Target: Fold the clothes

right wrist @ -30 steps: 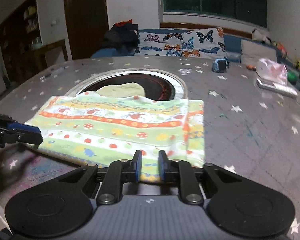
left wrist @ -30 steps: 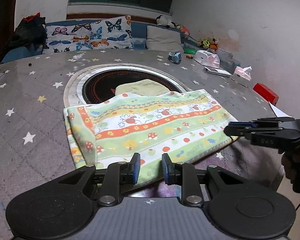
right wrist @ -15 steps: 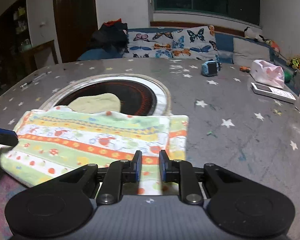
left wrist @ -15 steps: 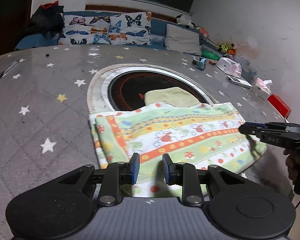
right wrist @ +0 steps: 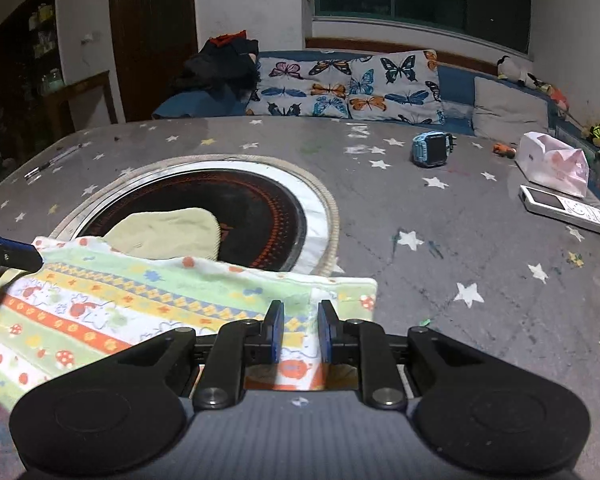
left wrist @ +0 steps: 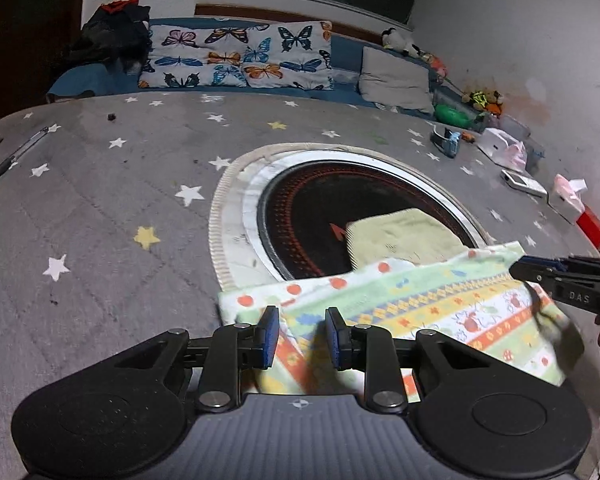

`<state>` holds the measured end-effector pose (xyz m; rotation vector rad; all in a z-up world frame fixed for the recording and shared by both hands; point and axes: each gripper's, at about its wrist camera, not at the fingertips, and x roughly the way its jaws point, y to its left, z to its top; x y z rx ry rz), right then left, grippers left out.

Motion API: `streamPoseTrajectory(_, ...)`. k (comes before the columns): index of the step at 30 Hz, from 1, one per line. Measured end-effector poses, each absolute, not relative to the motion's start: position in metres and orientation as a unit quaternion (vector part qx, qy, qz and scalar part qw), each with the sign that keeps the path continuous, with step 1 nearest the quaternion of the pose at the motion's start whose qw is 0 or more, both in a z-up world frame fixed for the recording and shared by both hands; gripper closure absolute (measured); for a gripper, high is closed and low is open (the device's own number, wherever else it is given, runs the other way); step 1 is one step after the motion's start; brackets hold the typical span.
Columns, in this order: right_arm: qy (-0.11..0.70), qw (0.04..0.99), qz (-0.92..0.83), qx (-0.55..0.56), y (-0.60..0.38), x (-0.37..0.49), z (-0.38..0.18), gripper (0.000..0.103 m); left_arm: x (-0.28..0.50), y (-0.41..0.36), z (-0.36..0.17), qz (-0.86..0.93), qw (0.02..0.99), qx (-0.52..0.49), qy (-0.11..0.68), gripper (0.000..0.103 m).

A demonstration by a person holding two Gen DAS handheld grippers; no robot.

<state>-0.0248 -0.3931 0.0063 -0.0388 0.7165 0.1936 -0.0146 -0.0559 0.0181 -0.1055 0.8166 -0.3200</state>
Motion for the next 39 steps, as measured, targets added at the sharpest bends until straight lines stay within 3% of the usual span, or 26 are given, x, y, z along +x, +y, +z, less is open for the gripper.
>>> streamPoseTrajectory(5,0.337,0.936,0.095,-0.022,-0.391,-0.028,0.011,0.081,-0.015,-0.06,0.02,-0.157,0.907,-0.045,0.387,0.069)
streamPoseTrajectory(16,0.331,0.937,0.098,-0.045,-0.379,-0.037,0.023,0.077,-0.021,-0.061,0.026,-0.141,0.912,-0.035,0.384,0.068)
streamPoseTrajectory(20,0.32,0.935,0.136,-0.065,-0.358,-0.056,0.035,0.069,-0.03,-0.054,0.03,-0.129,0.913,-0.044,0.384,0.059)
streamPoseTrajectory(31,0.3,0.896,0.283,-0.162,-0.262,-0.116,0.044,0.064,-0.055,-0.027,0.037,-0.086,0.916,-0.071,0.386,0.048)
streamPoseTrajectory(39,0.276,0.863,0.348,-0.24,-0.203,-0.141,0.033,0.063,-0.068,-0.006,0.034,-0.068,0.908,-0.12,0.396,0.034)
